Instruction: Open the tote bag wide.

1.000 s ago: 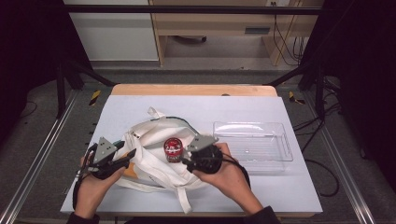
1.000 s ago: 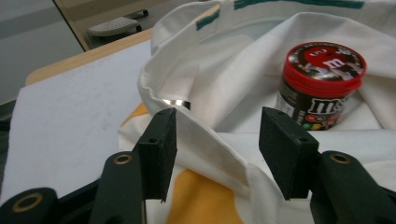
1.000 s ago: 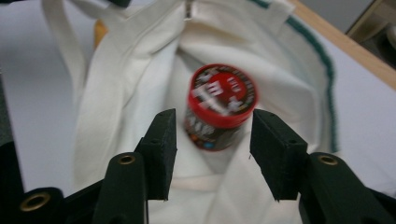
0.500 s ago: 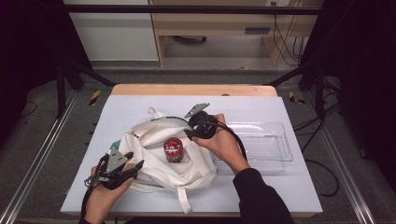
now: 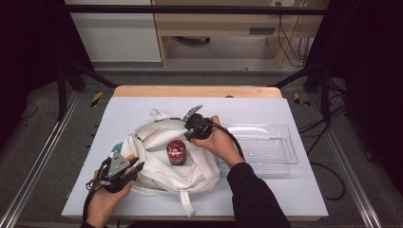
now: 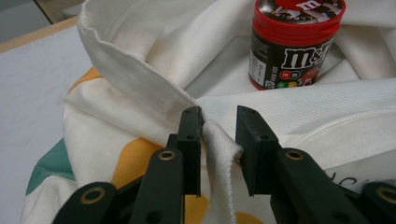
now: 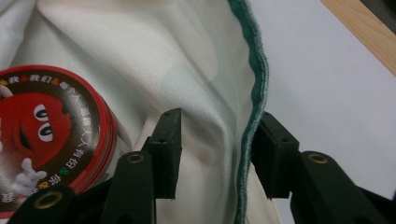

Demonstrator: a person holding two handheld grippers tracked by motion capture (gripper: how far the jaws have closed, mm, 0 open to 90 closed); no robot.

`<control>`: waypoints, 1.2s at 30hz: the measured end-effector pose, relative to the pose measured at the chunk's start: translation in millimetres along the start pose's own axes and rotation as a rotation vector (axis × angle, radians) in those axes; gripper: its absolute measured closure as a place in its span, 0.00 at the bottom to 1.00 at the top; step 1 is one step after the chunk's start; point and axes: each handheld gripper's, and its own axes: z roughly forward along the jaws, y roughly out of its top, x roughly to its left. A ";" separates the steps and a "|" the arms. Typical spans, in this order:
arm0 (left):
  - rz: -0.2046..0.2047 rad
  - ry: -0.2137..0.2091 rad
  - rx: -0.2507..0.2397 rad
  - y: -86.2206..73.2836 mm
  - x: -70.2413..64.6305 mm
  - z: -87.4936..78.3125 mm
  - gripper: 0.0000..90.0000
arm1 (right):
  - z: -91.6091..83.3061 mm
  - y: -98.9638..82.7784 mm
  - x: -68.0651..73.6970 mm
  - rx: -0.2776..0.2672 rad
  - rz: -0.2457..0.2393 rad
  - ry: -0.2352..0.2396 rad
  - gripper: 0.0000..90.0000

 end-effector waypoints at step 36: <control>0.110 -0.002 0.112 -16.1 -1.9 -18.2 0.93 | 2.1 5.7 -24.2 0.094 0.054 -0.125 0.95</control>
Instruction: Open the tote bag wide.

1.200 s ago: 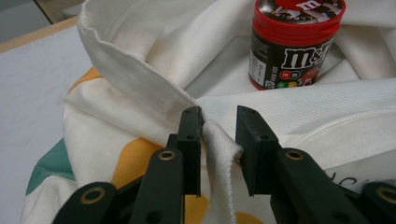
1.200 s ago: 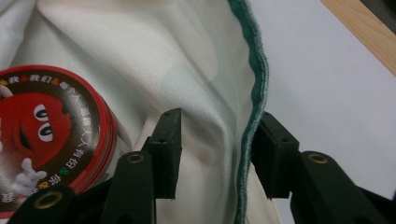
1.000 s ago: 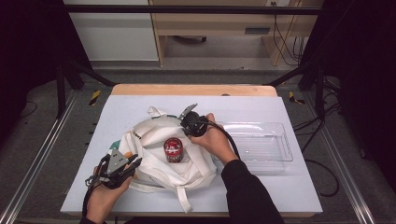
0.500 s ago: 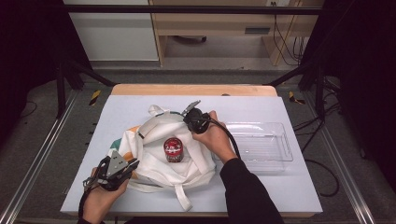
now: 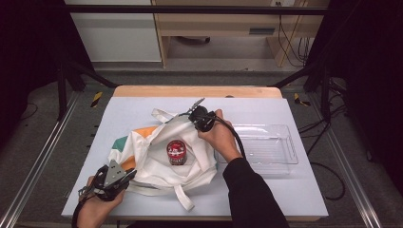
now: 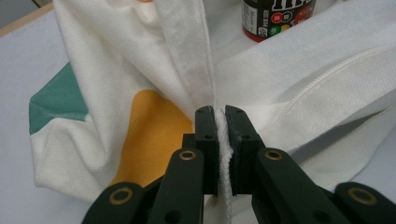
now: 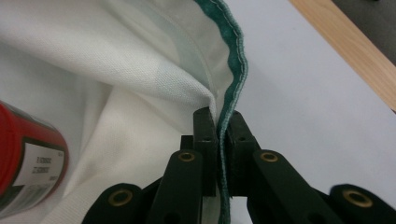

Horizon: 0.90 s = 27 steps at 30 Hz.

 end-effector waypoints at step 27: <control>-0.106 0.006 -0.097 -4.0 7.1 3.2 0.80 | -69.3 -13.4 49.2 -0.225 0.085 0.049 0.61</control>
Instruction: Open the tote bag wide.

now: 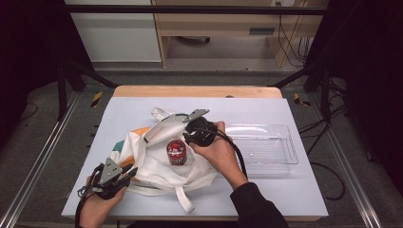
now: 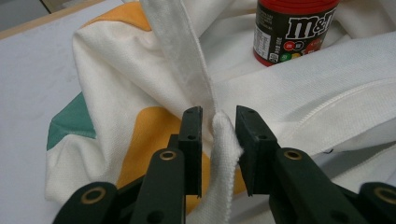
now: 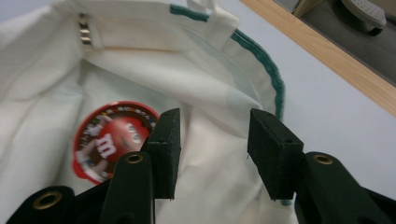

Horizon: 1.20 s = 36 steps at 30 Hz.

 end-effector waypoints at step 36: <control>-0.071 0.026 -0.104 5.4 4.2 -3.3 0.23 | 35.6 -9.2 50.4 -0.007 0.004 0.090 0.19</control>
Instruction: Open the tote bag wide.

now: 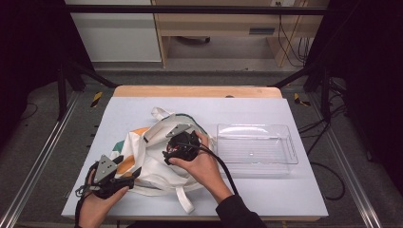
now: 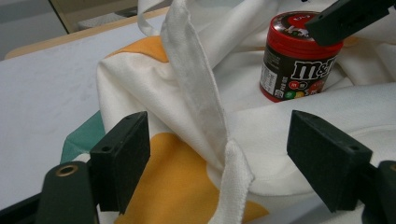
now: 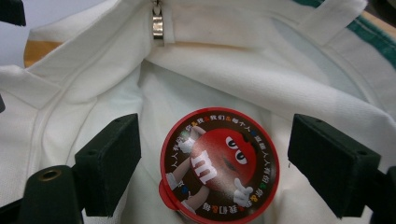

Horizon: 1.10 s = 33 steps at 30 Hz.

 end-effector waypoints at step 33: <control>-0.013 0.010 -0.007 0.1 1.5 0.1 0.17 | 16.0 -3.6 2.0 0.091 -0.024 0.012 0.15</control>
